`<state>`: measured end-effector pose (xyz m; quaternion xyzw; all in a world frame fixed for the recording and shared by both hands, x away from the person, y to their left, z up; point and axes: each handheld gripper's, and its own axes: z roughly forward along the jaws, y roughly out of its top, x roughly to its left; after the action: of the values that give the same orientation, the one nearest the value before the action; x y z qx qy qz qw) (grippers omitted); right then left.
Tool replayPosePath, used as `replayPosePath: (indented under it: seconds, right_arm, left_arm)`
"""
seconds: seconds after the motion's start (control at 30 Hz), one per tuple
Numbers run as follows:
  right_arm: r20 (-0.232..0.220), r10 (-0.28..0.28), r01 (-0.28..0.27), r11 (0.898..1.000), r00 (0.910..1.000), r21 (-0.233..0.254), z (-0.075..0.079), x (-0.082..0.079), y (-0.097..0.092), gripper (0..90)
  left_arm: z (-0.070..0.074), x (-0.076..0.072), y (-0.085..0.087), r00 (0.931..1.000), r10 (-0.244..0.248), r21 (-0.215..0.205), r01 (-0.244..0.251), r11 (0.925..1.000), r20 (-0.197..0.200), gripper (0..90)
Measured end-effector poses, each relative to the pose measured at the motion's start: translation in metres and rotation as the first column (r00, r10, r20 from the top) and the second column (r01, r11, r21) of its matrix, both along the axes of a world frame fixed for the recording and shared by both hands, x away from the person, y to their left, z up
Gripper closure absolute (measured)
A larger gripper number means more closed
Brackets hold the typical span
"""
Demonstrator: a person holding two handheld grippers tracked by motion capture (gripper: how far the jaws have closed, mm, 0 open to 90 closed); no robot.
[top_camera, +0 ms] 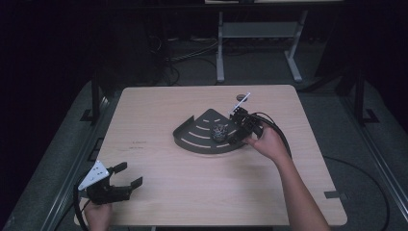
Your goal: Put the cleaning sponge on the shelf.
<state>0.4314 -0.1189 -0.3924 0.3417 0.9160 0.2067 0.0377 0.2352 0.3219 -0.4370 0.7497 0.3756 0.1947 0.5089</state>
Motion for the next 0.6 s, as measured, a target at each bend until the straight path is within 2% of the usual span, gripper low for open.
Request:
replayPosePath:
  seconds: [0.1, 0.23, 0.47, 0.6]
  right_arm:
    - [-0.002, 0.001, -0.001, 1.000, 1.0000, -0.012, 0.000, -0.002, -0.003, 16.3]
    - [0.008, 0.001, -0.001, 1.000, 1.0000, 0.008, 0.005, -0.008, -0.006, 16.2]
    - [0.023, 0.006, -0.006, 1.000, 0.9997, -0.002, 0.007, -0.017, -0.011, 16.0]
    - [0.015, -0.002, 0.002, 1.000, 0.9999, -0.003, 0.005, -0.021, -0.017, 15.8]
  left_arm:
    - [0.000, 0.000, 0.000, 1.0000, 0.000, -0.001, 0.000, 1.0000, 0.002, 13.7]
    - [0.000, 0.000, -0.001, 1.0000, 0.001, -0.003, -0.001, 1.0000, 0.000, 13.7]
    - [0.000, 0.000, 0.000, 1.0000, 0.000, 0.000, 0.000, 1.0000, 0.000, 13.7]
    - [0.000, 0.000, -0.001, 1.0000, 0.000, 0.001, 0.000, 1.0000, 0.001, 13.7]
